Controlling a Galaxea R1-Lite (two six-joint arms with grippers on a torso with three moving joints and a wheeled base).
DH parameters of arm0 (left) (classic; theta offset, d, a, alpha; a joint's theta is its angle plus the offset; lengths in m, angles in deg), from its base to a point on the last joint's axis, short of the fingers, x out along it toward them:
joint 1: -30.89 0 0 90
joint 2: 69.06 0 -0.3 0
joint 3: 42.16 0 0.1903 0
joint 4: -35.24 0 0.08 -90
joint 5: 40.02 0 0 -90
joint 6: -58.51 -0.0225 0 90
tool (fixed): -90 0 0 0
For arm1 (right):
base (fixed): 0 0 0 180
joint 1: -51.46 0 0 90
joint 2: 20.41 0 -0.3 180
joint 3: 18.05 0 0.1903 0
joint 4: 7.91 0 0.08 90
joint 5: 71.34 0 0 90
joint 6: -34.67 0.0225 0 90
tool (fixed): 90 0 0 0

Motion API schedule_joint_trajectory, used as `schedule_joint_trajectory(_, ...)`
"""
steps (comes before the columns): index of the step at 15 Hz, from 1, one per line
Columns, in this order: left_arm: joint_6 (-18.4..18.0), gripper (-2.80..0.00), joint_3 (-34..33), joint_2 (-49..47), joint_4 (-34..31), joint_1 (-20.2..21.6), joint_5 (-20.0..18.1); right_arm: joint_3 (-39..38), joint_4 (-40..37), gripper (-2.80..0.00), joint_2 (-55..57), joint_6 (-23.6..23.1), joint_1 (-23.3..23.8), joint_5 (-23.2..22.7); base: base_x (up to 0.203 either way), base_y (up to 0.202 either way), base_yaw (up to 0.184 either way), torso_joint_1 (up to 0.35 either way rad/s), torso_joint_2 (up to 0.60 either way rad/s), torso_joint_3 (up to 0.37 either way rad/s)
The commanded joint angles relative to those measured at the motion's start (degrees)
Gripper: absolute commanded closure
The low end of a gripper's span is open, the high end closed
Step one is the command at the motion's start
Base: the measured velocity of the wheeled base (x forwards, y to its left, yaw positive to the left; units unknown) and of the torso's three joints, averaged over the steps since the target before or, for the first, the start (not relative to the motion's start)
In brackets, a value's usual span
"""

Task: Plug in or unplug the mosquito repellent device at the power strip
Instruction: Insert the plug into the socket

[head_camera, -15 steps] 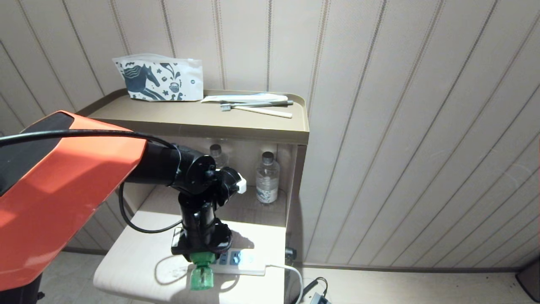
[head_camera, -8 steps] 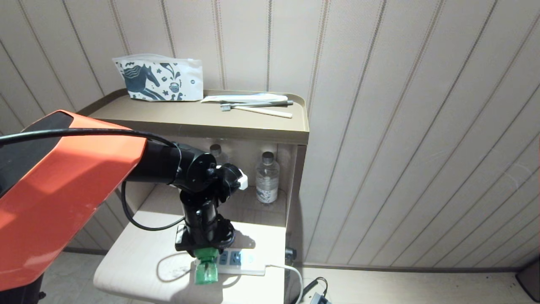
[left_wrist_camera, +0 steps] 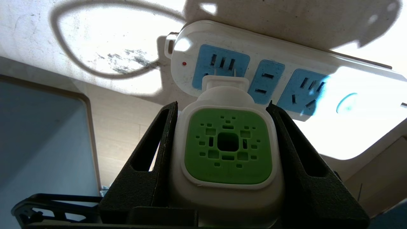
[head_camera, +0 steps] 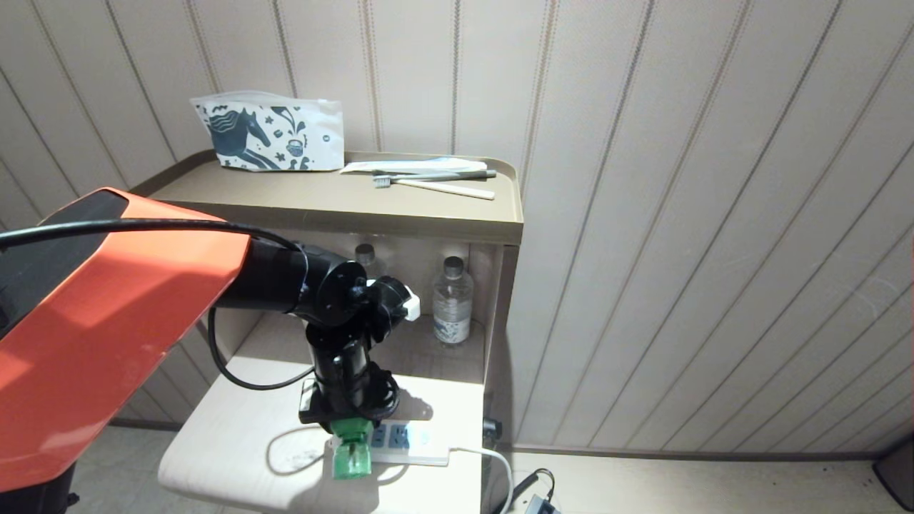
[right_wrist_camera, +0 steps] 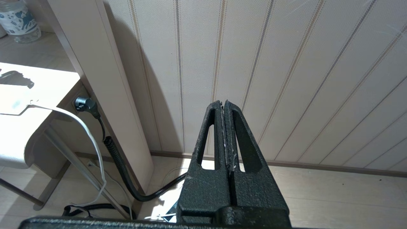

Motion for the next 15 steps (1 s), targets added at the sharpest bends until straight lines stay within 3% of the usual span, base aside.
schedule_joint_trajectory(1, 0.2, 0.00, 0.0, -0.3, -0.2, -0.1, 0.1, 0.0, 0.0, 0.00, 0.0, 0.0, 0.0, 0.0, 0.000, 0.000, 0.000, 0.000, 0.00, 0.000)
schedule_joint_trajectory(15, -1.3, 0.00, 0.0, -0.1, 0.2, 0.8, 0.2, 0.0, 0.0, 0.00, 0.0, 0.0, 0.0, 0.0, 0.000, 0.000, 0.000, 0.000, 0.00, 0.000)
